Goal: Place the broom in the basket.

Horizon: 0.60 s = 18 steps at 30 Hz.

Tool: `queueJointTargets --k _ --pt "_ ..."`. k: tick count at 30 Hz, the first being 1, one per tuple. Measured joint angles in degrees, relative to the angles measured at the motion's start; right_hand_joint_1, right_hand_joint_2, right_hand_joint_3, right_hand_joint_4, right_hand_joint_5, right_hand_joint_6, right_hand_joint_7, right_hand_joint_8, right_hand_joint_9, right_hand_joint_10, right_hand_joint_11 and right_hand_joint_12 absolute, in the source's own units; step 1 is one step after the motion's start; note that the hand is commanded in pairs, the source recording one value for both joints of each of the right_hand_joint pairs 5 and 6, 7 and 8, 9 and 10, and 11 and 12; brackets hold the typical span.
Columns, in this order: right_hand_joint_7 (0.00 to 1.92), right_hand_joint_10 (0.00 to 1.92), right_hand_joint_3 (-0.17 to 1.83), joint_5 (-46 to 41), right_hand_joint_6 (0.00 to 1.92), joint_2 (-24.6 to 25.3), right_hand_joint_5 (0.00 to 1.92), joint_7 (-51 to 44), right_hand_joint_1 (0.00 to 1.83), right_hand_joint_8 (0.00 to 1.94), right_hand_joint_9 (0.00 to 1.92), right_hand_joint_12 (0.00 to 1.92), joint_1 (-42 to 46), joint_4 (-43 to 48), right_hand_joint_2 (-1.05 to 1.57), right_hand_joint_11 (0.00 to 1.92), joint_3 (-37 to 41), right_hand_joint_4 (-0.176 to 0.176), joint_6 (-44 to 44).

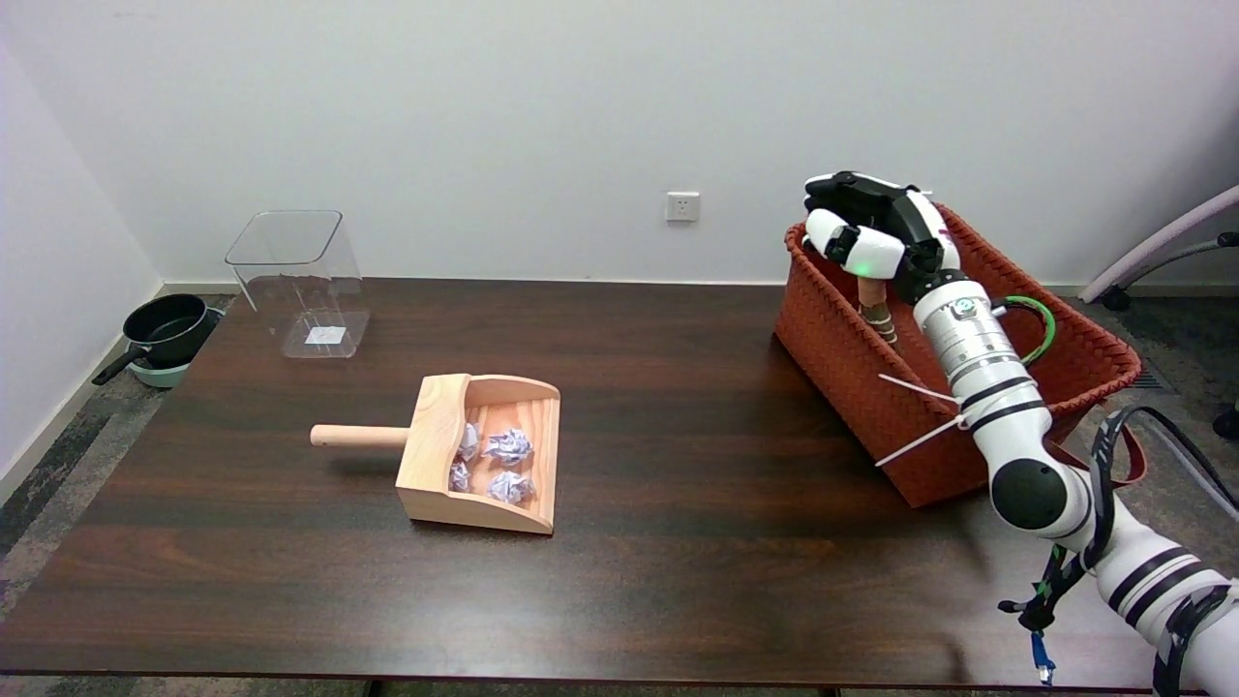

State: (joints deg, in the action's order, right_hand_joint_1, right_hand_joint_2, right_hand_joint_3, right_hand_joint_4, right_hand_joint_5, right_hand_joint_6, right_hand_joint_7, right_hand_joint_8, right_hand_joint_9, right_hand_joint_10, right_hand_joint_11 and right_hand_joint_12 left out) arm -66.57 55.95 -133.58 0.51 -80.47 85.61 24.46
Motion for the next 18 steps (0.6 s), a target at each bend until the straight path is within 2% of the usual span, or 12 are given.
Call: queueJointTargets --k 13,18 --pt "0.59 0.54 1.21 -0.09 0.46 0.16 0.46 0.0 1.02 0.59 0.54 0.8 0.05 0.6 0.02 0.8 3.03 0.0 5.2" --pt "0.55 0.6 1.19 -0.25 0.34 0.19 0.34 0.0 1.02 0.55 0.6 0.8 0.14 0.79 0.0 0.8 4.5 0.0 7.82"
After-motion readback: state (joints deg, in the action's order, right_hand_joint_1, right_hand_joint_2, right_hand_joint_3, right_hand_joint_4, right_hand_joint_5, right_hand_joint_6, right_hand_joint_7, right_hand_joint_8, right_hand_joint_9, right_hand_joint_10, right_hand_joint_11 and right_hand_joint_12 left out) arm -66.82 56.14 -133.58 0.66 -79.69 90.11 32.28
